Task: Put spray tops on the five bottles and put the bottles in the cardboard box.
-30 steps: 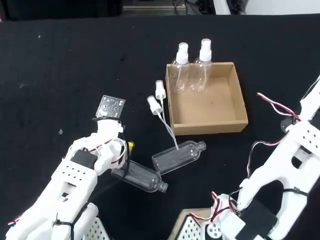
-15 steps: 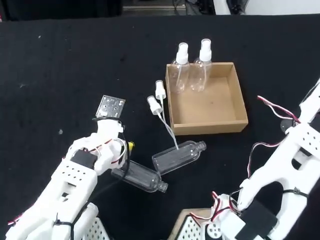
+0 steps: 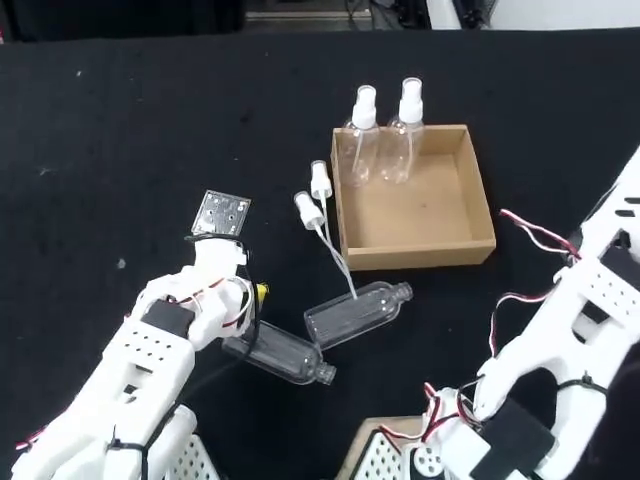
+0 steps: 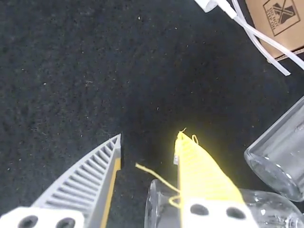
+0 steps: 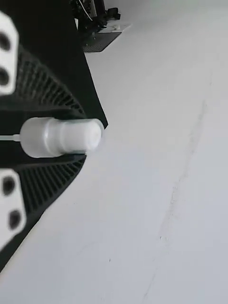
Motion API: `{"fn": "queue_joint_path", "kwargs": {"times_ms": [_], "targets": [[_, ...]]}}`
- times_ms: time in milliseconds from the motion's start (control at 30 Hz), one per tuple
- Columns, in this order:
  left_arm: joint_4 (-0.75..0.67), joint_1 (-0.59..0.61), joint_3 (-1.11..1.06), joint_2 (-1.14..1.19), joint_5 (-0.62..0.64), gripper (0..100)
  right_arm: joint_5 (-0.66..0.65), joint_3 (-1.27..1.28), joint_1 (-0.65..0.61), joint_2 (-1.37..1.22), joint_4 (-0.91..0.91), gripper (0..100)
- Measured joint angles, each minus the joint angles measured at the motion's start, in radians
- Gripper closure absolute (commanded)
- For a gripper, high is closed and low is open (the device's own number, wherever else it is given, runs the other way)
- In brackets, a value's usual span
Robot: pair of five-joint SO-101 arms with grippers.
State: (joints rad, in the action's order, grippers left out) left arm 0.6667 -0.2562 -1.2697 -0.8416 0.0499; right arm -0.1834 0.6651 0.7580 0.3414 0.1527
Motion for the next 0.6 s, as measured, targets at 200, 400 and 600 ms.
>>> {"fn": "queue_joint_path", "kwargs": {"times_ms": [200,400,600], "targets": [[0.0,0.0,0.0,0.0,0.0,82,0.0,0.046,0.0,0.0,0.003,98.7],[0.0,0.0,0.0,0.0,0.0,82,0.0,0.094,0.0,0.0,0.008,98.7],[0.0,0.0,0.0,0.0,0.0,82,0.0,0.1,0.0,0.0,0.008,98.8]]}}
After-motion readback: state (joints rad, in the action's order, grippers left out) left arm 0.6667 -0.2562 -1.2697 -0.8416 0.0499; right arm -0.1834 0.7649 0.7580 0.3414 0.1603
